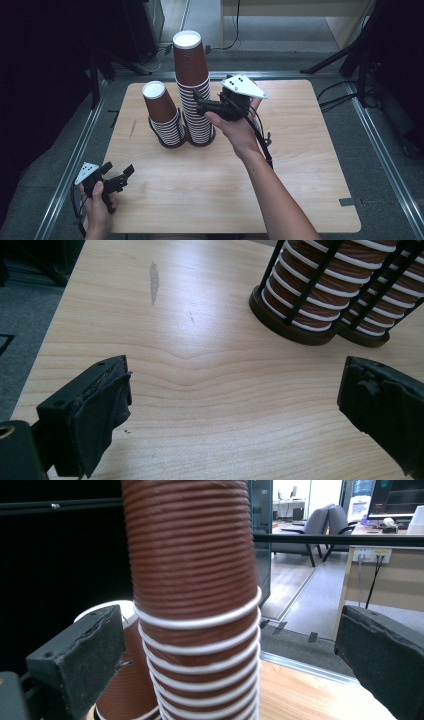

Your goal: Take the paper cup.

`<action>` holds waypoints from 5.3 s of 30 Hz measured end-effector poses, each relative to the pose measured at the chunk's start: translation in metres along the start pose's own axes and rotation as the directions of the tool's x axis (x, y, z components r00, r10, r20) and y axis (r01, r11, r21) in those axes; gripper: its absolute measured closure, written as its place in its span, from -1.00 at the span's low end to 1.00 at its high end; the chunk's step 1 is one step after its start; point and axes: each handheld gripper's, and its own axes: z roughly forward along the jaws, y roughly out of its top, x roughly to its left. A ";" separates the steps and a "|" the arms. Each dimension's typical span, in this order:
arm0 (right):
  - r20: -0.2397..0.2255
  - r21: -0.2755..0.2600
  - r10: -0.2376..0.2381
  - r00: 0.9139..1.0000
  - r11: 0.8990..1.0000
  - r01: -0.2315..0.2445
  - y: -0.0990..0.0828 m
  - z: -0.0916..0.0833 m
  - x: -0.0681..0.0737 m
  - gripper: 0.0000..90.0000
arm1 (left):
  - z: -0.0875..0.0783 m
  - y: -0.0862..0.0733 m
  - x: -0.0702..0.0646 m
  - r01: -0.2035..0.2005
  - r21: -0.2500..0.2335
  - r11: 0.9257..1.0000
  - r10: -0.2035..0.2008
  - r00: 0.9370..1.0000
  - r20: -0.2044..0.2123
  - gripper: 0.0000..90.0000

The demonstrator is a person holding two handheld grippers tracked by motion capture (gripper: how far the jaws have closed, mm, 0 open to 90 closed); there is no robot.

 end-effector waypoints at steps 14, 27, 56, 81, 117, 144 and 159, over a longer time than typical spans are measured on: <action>0.007 0.002 -0.036 0.999 0.999 0.036 0.015 0.033 0.025 -1.00 | 0.001 0.000 -0.001 0.003 -0.001 1.000 -0.003 1.000 -0.010 -0.98; 0.062 0.023 0.004 0.998 1.000 -0.005 0.011 0.060 0.022 -0.94 | 0.000 0.000 0.000 0.004 0.002 1.000 -0.004 1.000 -0.004 -0.98; 0.092 0.008 -0.034 0.995 0.999 0.033 0.012 0.068 0.028 -0.81 | 0.001 0.000 0.001 0.015 0.007 1.000 -0.015 1.000 0.011 -0.98; 0.088 -0.049 -0.049 0.995 0.997 0.053 0.018 0.068 0.028 -0.75 | 0.001 0.001 0.001 0.016 0.008 1.000 -0.016 1.000 0.010 -0.98; 0.069 -0.306 -0.111 0.991 0.943 0.127 0.059 0.061 0.031 -0.71 | 0.001 0.001 0.001 0.017 0.009 1.000 -0.017 1.000 0.016 -0.98; 0.118 -0.376 -0.096 0.988 0.917 0.135 0.079 0.030 0.002 -0.71 | 0.001 0.001 0.001 0.008 0.014 1.000 -0.008 1.000 0.013 -0.98; 0.183 -0.367 -0.086 0.979 0.918 0.149 0.072 0.009 -0.026 -0.72 | 0.001 0.000 0.000 0.001 0.014 1.000 -0.001 1.000 0.013 -0.98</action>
